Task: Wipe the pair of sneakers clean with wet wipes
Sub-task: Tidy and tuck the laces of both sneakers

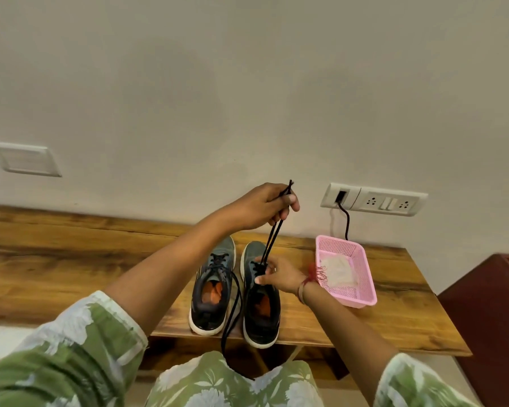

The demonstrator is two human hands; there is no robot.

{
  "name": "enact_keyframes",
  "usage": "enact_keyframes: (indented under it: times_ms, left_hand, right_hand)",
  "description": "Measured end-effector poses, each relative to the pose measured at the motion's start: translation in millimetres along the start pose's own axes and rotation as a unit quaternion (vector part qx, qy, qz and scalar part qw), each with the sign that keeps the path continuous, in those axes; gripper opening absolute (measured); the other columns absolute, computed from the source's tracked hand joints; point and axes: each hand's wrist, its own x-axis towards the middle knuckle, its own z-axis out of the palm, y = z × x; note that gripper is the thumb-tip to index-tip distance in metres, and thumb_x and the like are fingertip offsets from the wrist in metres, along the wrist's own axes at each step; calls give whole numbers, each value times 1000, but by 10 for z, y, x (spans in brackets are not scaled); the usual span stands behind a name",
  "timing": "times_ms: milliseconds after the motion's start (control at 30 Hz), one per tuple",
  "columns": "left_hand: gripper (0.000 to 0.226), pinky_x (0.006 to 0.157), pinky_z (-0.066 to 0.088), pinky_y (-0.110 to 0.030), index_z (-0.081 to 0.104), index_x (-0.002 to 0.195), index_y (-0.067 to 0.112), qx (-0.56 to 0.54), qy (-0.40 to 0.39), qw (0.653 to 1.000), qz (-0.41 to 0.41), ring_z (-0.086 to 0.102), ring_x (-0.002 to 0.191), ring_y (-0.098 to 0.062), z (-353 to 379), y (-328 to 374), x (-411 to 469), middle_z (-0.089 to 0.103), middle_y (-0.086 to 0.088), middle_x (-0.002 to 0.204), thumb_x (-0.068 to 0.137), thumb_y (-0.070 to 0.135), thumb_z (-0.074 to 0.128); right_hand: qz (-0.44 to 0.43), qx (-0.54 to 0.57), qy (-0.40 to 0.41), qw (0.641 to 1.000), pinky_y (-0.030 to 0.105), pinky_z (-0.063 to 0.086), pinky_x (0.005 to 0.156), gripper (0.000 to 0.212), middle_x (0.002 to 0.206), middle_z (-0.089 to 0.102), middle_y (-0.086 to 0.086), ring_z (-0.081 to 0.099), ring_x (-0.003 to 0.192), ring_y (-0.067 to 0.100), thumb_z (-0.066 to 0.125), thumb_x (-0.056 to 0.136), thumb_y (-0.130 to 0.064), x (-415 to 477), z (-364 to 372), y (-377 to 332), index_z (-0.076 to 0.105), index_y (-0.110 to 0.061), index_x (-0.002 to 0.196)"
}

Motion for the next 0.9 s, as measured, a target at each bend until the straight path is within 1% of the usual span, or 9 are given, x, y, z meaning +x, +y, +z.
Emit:
enact_keyframes:
  times_ms: [67,133,233,333,433,533,633,767,900]
  left_hand:
    - [28,57,43,-16,58,84,22,24,0,1000,4,48,54,1,-15,61,8,53,4,66,103,17,38]
    - [28,57,43,-16,58,84,22,35,0,999,5,50,57,-3,-23,98,10,54,4,66,103,17,38]
    - [27,57,43,-16,58,85,21,38,9,999,-4,50,60,-7,-42,105,6,54,3,67,103,17,38]
    - [27,56,41,-16,58,84,21,56,17,998,-7,48,56,-3,-73,89,1,54,4,65,102,18,39]
    - [27,56,36,-20,59,83,25,102,20,995,-5,44,51,1,-105,112,13,55,8,63,102,22,40]
    - [26,51,33,-14,60,86,22,109,17,994,-13,44,48,5,-142,157,27,55,8,63,102,22,39]
    - [26,47,32,-10,60,88,17,112,16,993,-19,45,46,6,-155,191,33,54,6,63,102,21,39]
    - [24,55,39,-16,59,88,13,109,23,993,-25,50,53,-3,-146,221,38,55,4,63,102,21,40]
    - [26,54,38,-11,61,98,7,79,37,996,-26,50,58,-1,-171,273,40,57,3,72,103,19,39]
  right_hand:
    - [-19,-20,9,1000,32,47,87,28,99,65,7,60,94,19,65,85,-12,68,3,-24,65,-8,113]
    - [-33,-13,24,999,29,45,90,17,106,67,10,60,102,22,62,87,-7,86,-16,-47,69,-3,102]
    - [-43,21,35,998,33,47,90,11,100,69,10,61,98,22,63,86,-8,25,-85,-117,71,-7,94]
    - [-68,69,37,995,25,50,72,5,85,68,5,62,76,10,66,85,-9,-86,-219,-246,70,-11,88]
    - [-92,133,27,986,16,48,55,6,78,63,6,57,65,9,63,86,-4,-214,-383,-419,68,-7,89]
    - [-111,149,20,982,19,51,58,8,82,64,10,59,67,13,64,85,-4,-310,-497,-518,67,-4,93]
    - [-137,235,43,961,19,53,60,11,83,64,9,59,61,8,61,87,-2,-377,-596,-621,65,2,97]
    - [-187,339,98,917,24,54,65,8,82,62,7,61,65,12,55,90,-2,-426,-744,-766,63,-3,92]
    - [-214,366,125,897,26,54,72,15,85,62,9,63,76,15,49,95,-7,-440,-731,-818,62,-3,99]
